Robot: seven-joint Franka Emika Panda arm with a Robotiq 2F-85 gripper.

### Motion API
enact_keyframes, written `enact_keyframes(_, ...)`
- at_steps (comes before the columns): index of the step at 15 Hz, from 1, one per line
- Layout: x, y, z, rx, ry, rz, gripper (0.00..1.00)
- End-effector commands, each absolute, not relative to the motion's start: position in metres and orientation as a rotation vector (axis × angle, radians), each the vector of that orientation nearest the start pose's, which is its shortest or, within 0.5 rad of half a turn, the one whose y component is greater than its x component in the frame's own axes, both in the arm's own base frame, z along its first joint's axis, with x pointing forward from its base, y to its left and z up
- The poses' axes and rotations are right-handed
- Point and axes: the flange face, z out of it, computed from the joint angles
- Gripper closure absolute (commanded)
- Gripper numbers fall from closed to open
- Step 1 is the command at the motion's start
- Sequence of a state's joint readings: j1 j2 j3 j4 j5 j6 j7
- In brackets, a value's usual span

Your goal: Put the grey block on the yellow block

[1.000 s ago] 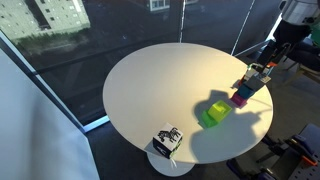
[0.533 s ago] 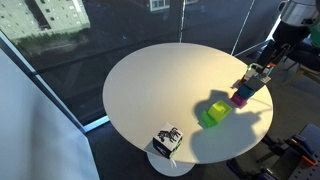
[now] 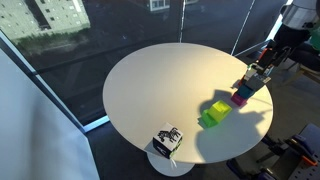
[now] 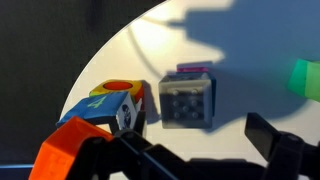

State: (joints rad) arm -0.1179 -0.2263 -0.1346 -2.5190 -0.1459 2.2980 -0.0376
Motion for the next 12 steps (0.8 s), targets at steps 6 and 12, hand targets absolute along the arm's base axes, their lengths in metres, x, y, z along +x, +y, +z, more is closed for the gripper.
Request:
enact_keyframes(6, 0.424, -0.134, 0.343, -3.190, 0.123, 0.046, 0.00)
enact_keyframes(12, 0.430, -0.132, 0.320, -3.192, 0.095, 0.081, 0.00)
